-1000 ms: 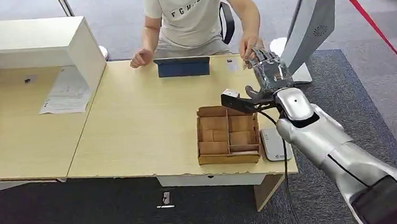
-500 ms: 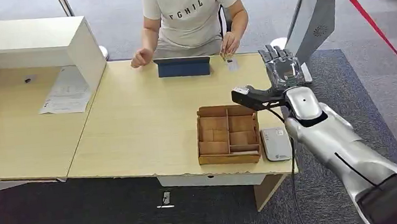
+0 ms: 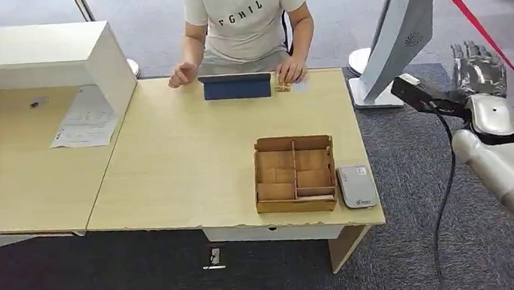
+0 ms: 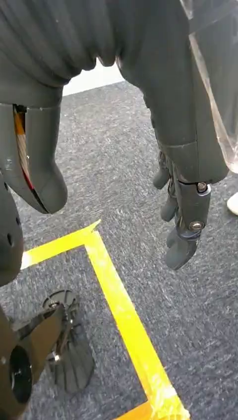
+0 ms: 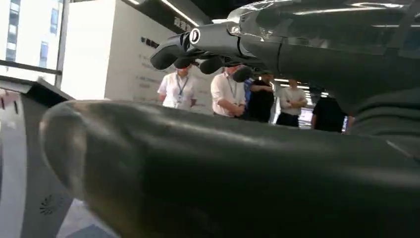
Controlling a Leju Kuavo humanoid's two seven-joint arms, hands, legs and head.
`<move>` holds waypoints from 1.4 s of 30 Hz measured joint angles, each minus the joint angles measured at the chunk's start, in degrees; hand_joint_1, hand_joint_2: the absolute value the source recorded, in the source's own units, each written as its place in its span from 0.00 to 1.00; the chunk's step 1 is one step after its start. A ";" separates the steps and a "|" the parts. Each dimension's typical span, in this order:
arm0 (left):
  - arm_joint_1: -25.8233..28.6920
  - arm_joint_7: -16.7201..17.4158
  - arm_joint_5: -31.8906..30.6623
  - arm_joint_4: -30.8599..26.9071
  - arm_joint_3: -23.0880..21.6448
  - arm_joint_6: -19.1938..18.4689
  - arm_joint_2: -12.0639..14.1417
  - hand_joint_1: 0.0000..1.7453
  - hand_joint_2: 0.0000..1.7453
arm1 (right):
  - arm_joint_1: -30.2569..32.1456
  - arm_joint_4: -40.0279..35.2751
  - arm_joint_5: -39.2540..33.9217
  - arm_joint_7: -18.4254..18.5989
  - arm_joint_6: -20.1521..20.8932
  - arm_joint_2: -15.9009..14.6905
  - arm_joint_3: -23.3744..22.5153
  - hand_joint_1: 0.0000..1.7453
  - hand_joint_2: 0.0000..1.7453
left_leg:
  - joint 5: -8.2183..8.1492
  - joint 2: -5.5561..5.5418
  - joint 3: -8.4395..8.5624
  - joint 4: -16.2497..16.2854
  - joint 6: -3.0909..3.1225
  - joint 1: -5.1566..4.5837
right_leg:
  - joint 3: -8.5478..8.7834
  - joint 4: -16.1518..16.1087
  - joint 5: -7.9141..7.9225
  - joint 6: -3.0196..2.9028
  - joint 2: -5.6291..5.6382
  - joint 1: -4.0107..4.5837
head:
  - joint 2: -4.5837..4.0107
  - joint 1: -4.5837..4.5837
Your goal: Pass the card to the sensor for recognition and then transmit it.
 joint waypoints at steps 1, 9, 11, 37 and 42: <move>0.22 -0.29 0.35 0.00 0.37 0.15 0.00 0.00 1.00 | 0.35 0.13 -0.72 0.02 0.02 -0.89 -0.48 0.00 0.00 | 0.00 -0.02 0.00 0.00 0.00 0.01 | 0.01 0.00 0.00 0.00 -0.01 0.01 | 0.00 0.02; 2.10 -1.12 2.23 0.00 1.57 1.29 0.00 0.00 1.00 | 7.13 1.79 -8.66 0.29 -0.17 -7.21 -4.85 0.00 0.00 | -0.01 -0.10 -0.11 -0.01 0.02 0.01 | -0.02 -0.04 0.00 0.00 -0.03 0.02 | 0.00 0.07; 2.54 -1.31 2.69 0.00 2.03 1.60 0.00 0.00 1.00 | 9.33 2.41 -10.19 0.11 -0.46 -8.53 -5.88 0.00 0.00 | -0.02 -0.03 -0.11 0.00 0.02 0.01 | -0.06 -0.05 0.00 0.00 -0.02 0.02 | 0.00 0.04; 4.01 -4.29 5.42 -0.07 4.87 2.67 -0.35 0.00 1.00 | 51.95 13.53 -49.12 -15.72 -10.36 -2.99 -27.52 0.00 0.00 | -0.10 -0.58 -0.12 -0.17 -0.04 0.21 | 0.09 -0.13 -0.23 -0.03 -0.37 0.22 | 0.00 0.04; 4.03 -4.48 5.70 -0.26 4.87 3.65 -0.42 0.00 1.00 | 56.15 15.02 -55.33 -16.81 -9.68 3.32 -32.66 0.00 0.00 | -0.07 -0.51 -0.08 -0.19 -0.06 0.18 | 0.04 -0.07 -0.22 -0.08 -0.34 0.19 | 0.00 0.09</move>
